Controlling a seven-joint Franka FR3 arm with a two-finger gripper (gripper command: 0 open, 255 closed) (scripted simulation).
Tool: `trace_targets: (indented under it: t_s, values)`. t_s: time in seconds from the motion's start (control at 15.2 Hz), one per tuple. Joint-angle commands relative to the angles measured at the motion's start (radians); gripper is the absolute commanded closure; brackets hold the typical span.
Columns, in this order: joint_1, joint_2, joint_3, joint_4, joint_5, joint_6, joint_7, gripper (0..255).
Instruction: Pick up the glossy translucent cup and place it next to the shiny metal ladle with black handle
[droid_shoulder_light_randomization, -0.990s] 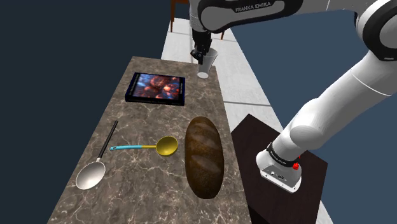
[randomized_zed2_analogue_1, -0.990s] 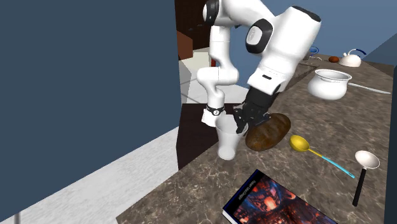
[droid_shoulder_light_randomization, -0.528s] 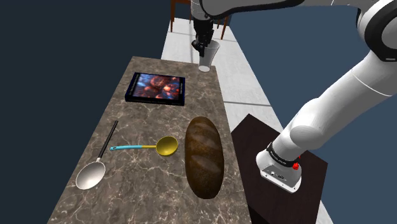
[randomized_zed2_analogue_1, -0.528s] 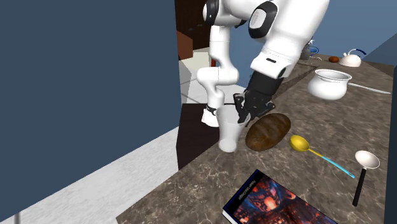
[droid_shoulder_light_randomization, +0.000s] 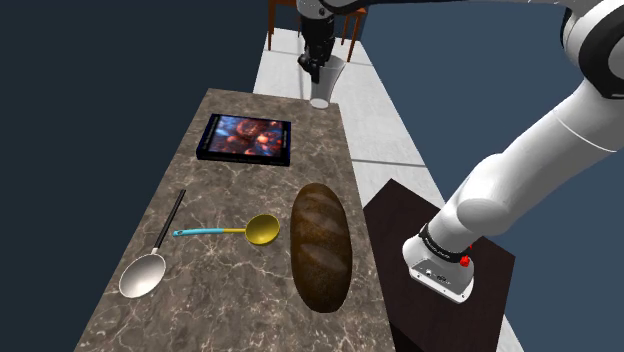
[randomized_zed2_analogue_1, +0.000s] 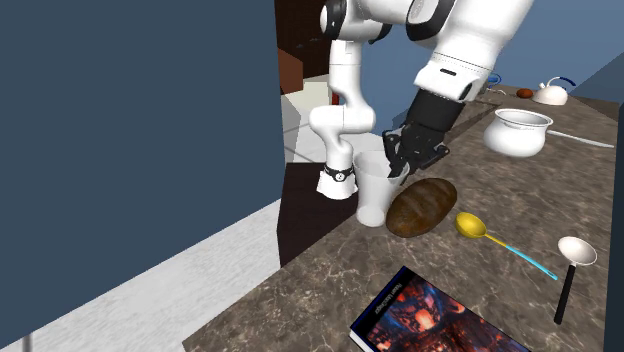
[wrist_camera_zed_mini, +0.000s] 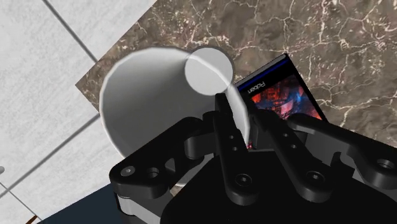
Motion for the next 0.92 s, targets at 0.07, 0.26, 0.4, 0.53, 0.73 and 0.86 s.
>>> trace_targets:
  t_s: [0.07,0.26,0.4,0.53,0.73,0.86]
  values:
    - [0.031,-0.019,0.039,-0.010,0.015,-0.025,0.063,255]
    - [0.063,-0.022,0.081,-0.006,0.028,-0.048,0.131,255]
    - [0.084,-0.019,0.110,0.002,0.036,-0.064,0.177,255]
    - [0.105,-0.011,0.140,0.014,0.043,-0.081,0.225,255]
    - [0.137,0.009,0.185,0.042,0.050,-0.106,0.298,255]
    - [0.158,0.029,0.215,0.067,0.053,-0.124,0.348,255]
